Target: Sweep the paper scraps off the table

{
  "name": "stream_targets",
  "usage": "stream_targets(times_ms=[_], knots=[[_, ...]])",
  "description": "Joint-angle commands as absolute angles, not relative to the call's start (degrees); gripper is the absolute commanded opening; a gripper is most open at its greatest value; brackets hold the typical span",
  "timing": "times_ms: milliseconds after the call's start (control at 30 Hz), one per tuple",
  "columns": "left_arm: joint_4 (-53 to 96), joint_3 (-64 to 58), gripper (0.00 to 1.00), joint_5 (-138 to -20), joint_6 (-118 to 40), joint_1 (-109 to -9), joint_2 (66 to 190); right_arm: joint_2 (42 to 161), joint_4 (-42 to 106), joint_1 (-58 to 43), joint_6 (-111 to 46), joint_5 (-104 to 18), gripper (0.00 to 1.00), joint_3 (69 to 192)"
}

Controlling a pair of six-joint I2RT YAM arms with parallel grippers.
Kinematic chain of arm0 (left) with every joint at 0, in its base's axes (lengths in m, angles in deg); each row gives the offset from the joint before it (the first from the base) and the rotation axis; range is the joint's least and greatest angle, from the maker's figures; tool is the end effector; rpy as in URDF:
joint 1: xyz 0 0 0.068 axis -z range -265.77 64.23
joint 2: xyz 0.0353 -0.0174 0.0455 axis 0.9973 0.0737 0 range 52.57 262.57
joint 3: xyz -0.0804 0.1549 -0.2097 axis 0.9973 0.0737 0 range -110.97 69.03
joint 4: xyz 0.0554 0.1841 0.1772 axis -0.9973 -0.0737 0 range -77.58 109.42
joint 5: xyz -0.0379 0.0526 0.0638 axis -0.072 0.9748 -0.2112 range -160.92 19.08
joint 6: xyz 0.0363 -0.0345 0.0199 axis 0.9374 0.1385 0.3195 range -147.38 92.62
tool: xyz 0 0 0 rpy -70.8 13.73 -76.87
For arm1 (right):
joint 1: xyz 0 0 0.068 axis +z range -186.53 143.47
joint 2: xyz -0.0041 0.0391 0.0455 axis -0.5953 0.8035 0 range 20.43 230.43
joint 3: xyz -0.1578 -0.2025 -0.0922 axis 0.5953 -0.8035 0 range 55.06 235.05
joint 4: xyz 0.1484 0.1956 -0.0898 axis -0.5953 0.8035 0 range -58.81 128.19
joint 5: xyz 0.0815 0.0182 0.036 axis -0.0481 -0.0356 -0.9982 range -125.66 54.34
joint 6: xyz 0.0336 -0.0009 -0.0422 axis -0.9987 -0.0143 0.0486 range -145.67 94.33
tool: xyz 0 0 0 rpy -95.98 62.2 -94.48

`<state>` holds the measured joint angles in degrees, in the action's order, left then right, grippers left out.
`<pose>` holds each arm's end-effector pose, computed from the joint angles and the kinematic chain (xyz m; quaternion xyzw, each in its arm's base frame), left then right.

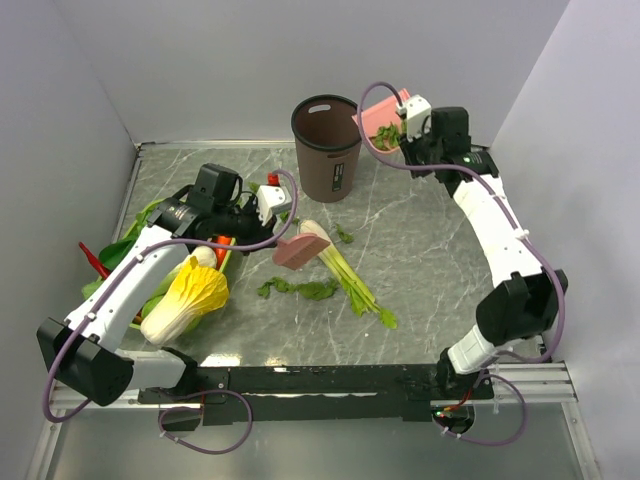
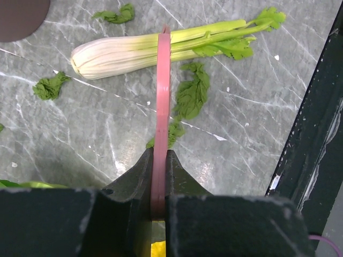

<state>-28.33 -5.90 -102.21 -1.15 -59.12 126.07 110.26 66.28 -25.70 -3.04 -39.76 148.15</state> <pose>0.2246 -0.1333 0.3573 0.4879 0.7556 -0.2516 0.3574 0.3465 0.0690 0.3936 -0.2680 0.8313 -0.0189 0.4865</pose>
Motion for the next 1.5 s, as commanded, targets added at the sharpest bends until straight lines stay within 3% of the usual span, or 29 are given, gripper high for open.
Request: stream_targets(times_ms=[0,333,467,567,933,1233,1467], knots=[[-28.13,-7.08,0.01,-104.41,0.56,-59.14,124.21,113.76,61.78,-23.71,-4.67,-36.55,0.00,157.08],[-29.01,-7.52,0.01,-104.23,1.00,-59.14,124.29,129.13,61.68,-21.15,-0.19,-29.69,0.00,173.51],[-28.66,-7.60,0.01,-104.32,1.09,-59.14,124.56,137.84,66.59,-21.15,0.08,-27.32,0.00,190.52],[-28.66,-7.78,0.01,-104.32,1.18,-59.14,124.91,141.80,65.22,-20.63,1.83,-25.12,0.00,195.76],[-27.95,-6.82,0.01,-104.23,1.27,-59.14,124.56,140.94,50.98,-17.90,25.01,-20.81,0.00,189.01],[-27.60,-6.11,0.01,-104.67,1.18,-59.23,124.03,136.37,48.51,-16.23,46.91,-19.85,0.00,178.20],[-27.16,-6.20,0.01,-105.11,0.83,-59.23,124.55,129.34,31.47,-14.47,60.98,-18.44,0.00,163.26]])
